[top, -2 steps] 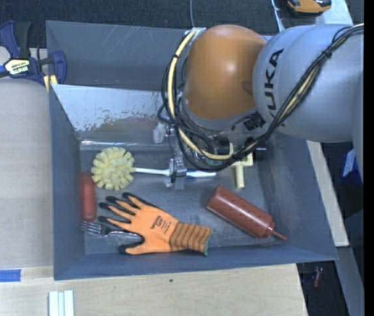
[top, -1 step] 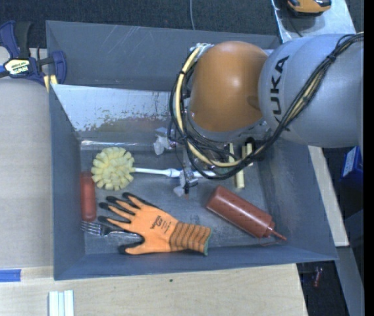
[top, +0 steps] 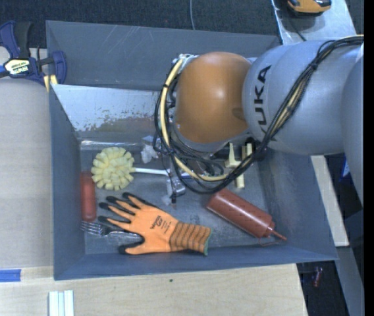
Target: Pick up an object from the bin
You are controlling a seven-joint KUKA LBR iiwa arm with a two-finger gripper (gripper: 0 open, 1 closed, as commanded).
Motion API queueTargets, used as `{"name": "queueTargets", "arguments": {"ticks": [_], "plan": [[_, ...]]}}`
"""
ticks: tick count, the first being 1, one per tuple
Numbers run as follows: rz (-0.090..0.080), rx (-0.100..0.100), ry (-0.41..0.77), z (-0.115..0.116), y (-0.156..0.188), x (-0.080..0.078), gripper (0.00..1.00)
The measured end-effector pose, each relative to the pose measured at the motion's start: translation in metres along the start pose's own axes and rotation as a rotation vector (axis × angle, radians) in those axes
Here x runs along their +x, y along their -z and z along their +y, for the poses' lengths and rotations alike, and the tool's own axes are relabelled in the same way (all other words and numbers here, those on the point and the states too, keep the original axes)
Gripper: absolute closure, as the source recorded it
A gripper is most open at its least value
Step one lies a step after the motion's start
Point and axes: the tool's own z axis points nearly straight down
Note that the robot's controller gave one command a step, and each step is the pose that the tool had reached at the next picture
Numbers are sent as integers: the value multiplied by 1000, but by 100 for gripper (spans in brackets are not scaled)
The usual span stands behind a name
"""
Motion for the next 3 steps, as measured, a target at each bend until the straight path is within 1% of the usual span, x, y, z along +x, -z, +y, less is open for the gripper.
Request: {"name": "queueTargets", "arguments": {"ticks": [1,2,3], "plan": [[0,1,374,31,-31,-2,0],[-2,1,514,67,-93,-5,0],[-9,3,522,70,-83,-6,0]]}}
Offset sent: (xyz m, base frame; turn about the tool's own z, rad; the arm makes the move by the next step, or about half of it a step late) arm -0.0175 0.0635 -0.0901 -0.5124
